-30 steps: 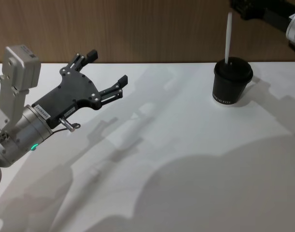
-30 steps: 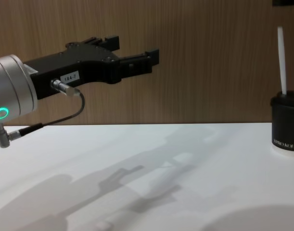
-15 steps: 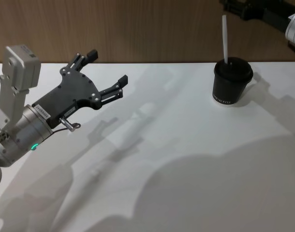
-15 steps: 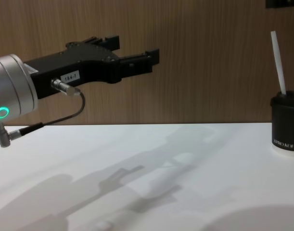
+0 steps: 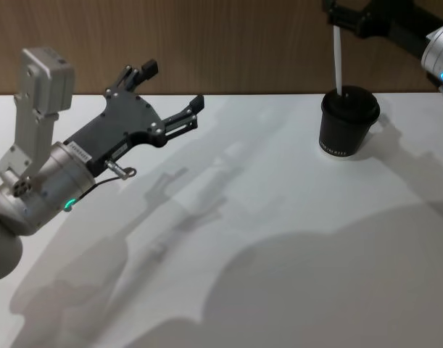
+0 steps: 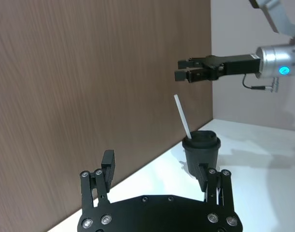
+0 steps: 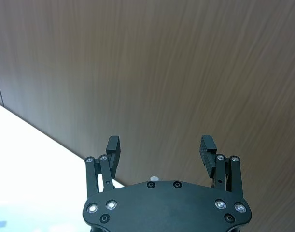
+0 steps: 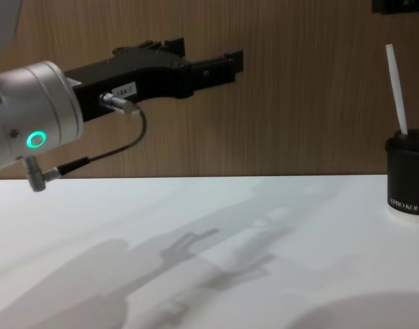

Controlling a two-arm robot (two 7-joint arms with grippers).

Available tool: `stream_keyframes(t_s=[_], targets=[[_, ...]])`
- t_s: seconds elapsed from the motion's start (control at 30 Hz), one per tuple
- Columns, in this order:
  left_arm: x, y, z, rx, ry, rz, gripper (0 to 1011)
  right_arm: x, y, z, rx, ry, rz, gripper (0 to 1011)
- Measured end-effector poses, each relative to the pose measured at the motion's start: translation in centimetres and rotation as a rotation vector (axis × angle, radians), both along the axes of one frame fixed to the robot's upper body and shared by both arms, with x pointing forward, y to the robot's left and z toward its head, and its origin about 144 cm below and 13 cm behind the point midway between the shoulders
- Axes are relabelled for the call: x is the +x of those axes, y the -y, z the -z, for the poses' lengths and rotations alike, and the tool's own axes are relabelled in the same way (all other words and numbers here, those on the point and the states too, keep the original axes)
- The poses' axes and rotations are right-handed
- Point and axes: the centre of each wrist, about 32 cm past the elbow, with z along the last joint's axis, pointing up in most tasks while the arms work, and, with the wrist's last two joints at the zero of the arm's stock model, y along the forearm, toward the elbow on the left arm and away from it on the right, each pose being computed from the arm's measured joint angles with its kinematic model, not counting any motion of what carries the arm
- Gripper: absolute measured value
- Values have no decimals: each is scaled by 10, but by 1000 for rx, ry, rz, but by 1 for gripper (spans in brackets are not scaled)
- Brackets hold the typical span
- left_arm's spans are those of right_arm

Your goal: Pick up the straw with one hand, pass it to the other hand, and insert it into the cup.

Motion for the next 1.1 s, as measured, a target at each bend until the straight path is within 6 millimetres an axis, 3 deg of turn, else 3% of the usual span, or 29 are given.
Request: stream_keyframes(t_s=[0.4, 1.1], targets=[[5, 15, -8, -45, 19, -64, 1003, -21, -17, 15, -40, 61, -2, 1001], [12, 19, -14, -50, 70, -139, 1003, -43, -27, 34, -44, 32, -35, 1001]])
